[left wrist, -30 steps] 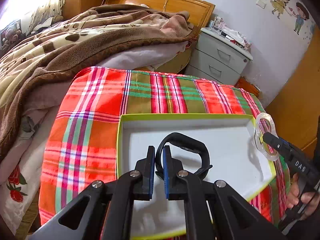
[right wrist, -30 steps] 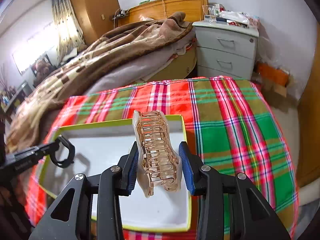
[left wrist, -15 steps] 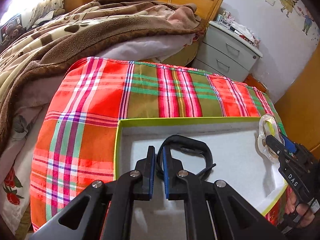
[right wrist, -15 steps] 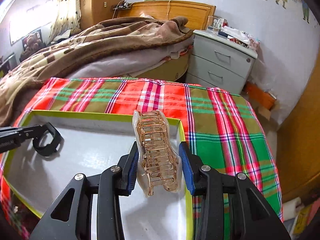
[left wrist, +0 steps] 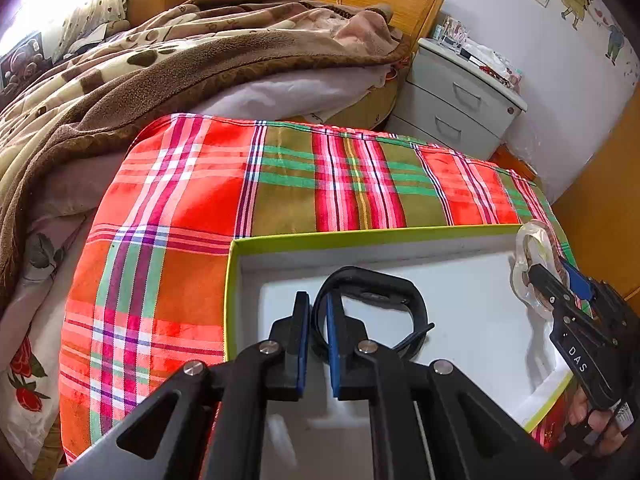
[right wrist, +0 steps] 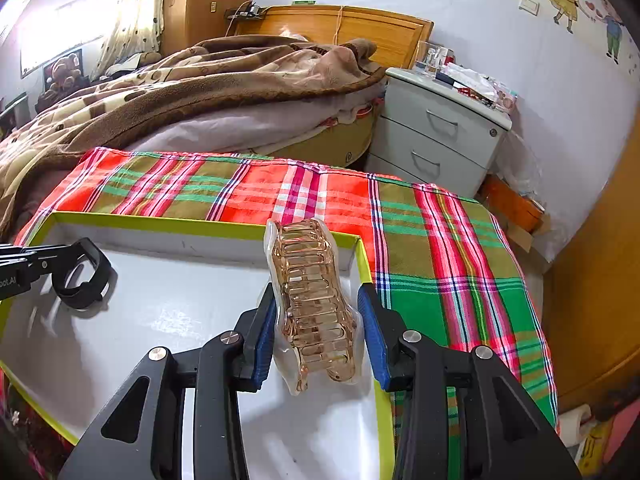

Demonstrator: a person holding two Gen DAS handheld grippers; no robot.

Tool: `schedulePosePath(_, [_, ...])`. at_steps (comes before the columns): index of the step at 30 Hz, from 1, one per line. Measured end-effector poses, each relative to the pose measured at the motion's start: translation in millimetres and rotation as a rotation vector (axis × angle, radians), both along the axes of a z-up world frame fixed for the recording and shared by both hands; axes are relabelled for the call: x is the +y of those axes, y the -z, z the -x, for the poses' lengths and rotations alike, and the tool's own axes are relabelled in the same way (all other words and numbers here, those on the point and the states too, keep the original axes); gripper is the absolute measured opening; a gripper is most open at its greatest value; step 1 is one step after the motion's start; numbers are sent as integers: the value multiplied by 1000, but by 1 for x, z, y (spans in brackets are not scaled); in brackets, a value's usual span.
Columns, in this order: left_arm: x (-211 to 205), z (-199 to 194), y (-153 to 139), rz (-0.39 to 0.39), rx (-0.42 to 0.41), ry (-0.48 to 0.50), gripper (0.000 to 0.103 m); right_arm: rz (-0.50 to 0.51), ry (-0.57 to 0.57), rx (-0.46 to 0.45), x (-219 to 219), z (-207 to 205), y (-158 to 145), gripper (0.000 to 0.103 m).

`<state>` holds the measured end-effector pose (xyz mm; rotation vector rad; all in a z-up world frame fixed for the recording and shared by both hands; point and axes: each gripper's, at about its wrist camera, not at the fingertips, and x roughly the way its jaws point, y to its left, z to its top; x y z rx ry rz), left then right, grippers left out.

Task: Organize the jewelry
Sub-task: 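Carry the clip and watch band over the box lid and lower them, then open both tools to release the clip and watch band in the lid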

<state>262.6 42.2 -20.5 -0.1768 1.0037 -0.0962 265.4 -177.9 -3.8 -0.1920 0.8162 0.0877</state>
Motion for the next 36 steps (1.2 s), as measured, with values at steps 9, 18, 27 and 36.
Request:
schedulePosePath(9, [0, 2, -3, 5, -8, 1, 27, -32, 6, -6, -5, 0, -2, 41])
schedulePosePath(18, [1, 8, -14, 27, -37, -6, 39, -105, 7, -42, -13, 6, -15, 48])
schedulePosePath(27, [2, 33, -33, 50, -77, 14, 40, -174, 17, -88, -31, 31, -35, 48])
schedulePosePath(36, [14, 83, -50, 60, -131, 10, 41, -215, 10, -75, -53, 83, -39, 48])
